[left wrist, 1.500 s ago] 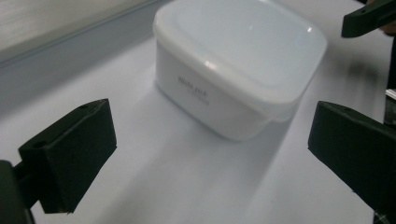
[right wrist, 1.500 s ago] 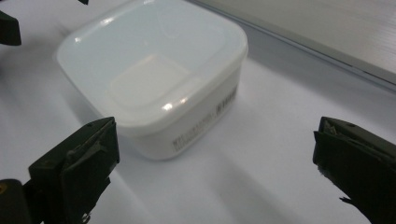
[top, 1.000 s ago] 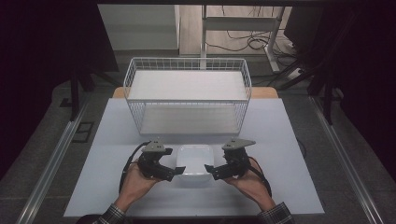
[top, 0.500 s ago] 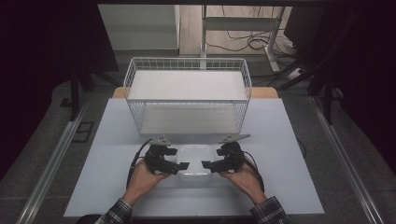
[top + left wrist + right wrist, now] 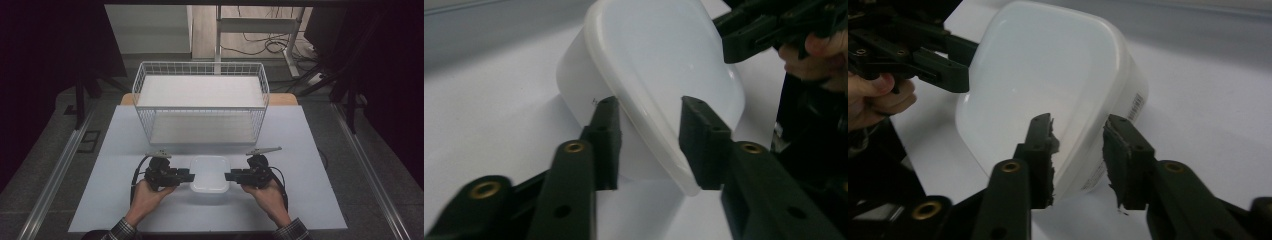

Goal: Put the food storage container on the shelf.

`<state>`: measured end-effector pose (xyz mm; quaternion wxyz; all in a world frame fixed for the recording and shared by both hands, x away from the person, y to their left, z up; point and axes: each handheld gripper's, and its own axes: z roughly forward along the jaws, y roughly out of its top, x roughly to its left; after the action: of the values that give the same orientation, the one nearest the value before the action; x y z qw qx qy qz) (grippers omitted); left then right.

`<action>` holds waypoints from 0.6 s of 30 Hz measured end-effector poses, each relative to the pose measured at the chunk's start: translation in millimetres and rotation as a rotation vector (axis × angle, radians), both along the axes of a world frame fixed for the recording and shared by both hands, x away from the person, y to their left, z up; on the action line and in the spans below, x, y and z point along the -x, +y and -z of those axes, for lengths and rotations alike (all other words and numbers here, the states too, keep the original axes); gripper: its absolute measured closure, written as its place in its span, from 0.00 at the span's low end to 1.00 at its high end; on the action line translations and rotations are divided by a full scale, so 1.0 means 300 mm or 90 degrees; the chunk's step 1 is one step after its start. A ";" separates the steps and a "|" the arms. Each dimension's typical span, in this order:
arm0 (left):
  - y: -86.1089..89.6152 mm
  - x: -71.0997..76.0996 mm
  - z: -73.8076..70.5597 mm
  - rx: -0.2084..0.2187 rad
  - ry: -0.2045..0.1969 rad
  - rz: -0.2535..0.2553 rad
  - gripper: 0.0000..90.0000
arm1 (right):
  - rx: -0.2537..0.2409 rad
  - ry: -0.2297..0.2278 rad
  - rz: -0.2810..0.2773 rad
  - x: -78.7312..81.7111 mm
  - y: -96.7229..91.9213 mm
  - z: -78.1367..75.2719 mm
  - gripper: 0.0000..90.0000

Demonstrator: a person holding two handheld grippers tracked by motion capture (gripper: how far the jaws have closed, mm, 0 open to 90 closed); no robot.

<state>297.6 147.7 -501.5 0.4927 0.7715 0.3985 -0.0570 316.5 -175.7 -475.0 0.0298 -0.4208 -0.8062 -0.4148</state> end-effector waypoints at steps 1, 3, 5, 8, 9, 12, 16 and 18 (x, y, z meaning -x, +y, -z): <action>0.002 0.003 -0.003 0.003 -0.003 -0.008 0.79 | 0.002 -0.012 0.007 0.008 -0.002 -0.008 0.79; 0.004 0.007 -0.006 0.009 -0.011 -0.018 0.84 | 0.001 -0.020 0.013 0.012 -0.004 -0.014 0.84; -0.008 0.011 -0.008 -0.006 -0.026 -0.040 0.89 | 0.029 -0.073 0.028 0.028 0.004 -0.019 0.86; -0.004 0.010 -0.003 0.001 -0.023 -0.047 0.89 | 0.020 -0.077 0.036 0.030 0.006 -0.017 0.87; -0.004 0.010 -0.003 0.001 -0.023 -0.047 0.89 | 0.020 -0.077 0.036 0.030 0.006 -0.017 0.87; -0.002 0.011 -0.015 0.000 -0.031 -0.055 0.89 | 0.010 -0.087 0.040 0.032 0.007 -0.018 0.87; 0.002 0.010 -0.055 -0.007 -0.048 -0.067 0.89 | -0.003 -0.110 0.042 0.031 0.013 -0.046 0.87; 0.002 0.009 -0.062 -0.009 -0.051 -0.070 0.89 | -0.005 -0.116 0.042 0.029 0.014 -0.052 0.87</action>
<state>294.9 148.3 -482.8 0.5053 0.7537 0.4203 0.0040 307.8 -171.6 -459.4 -0.0558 -0.4075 -0.7897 -0.4552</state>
